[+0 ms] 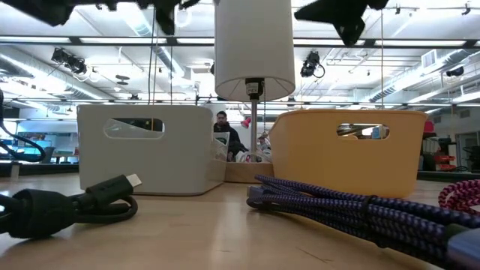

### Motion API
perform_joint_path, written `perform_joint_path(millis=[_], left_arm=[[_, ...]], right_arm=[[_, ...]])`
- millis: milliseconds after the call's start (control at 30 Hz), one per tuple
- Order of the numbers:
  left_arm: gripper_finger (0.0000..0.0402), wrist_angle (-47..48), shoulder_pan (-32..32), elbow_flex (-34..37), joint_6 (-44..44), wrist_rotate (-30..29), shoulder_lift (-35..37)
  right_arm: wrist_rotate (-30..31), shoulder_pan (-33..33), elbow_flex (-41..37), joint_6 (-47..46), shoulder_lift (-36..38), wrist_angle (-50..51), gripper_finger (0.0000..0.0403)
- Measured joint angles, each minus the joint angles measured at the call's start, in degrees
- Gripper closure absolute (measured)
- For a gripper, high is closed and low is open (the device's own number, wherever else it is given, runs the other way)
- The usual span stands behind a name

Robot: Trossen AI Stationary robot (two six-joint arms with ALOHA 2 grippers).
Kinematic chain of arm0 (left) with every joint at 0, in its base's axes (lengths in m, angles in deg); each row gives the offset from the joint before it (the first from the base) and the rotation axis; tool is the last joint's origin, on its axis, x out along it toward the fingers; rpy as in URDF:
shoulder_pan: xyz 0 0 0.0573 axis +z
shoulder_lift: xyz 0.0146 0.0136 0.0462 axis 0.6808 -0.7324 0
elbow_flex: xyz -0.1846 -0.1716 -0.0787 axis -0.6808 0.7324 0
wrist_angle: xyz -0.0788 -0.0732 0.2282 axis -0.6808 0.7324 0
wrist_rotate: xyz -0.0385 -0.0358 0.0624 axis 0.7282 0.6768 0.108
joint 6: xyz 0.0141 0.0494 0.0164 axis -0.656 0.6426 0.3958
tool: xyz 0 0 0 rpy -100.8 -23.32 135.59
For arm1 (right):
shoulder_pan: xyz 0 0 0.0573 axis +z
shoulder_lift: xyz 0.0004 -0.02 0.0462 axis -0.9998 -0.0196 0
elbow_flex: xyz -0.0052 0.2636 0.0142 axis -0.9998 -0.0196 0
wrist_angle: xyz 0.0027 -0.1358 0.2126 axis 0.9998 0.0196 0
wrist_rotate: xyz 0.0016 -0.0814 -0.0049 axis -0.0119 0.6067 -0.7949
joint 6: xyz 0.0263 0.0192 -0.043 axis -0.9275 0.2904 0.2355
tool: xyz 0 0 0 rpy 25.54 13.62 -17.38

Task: Pick & Place USB Port
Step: Put the black charger cable into the yellow bin

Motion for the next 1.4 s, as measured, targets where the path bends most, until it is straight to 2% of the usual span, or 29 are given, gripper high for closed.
perform_joint_path(millis=[333,500,967,1167,1400], left_arm=[[0.0396,0.5,0.07,-9.52,1.67,3.17,-11.25],[0.0396,0.46,0.39,-12.14,2.94,3.22,-14.03],[0.0396,0.8,2.72,-12.5,2.08,3.36,-14.17],[0.0396,0.9,2.69,-12.5,1.41,3.29,-14.17],[0.0396,0.87,2.7,-12.48,-0.06,6.12,-14.17]], right_arm=[[-0.01,0.01,0.0,7.28,0.0,-10.6,0.0262],[-0.47,0.02,0.0,10.28,0.0,-13.57,0.0262],[-3.67,0.04,0.0,13.9,0.0,-17.73,0.0262],[-2.64,-0.13,0.0,16.72,0.0,-19.96,0.0262],[-1.09,-0.17,0.0,17.34,-0.02,-20.23,0.0265]])
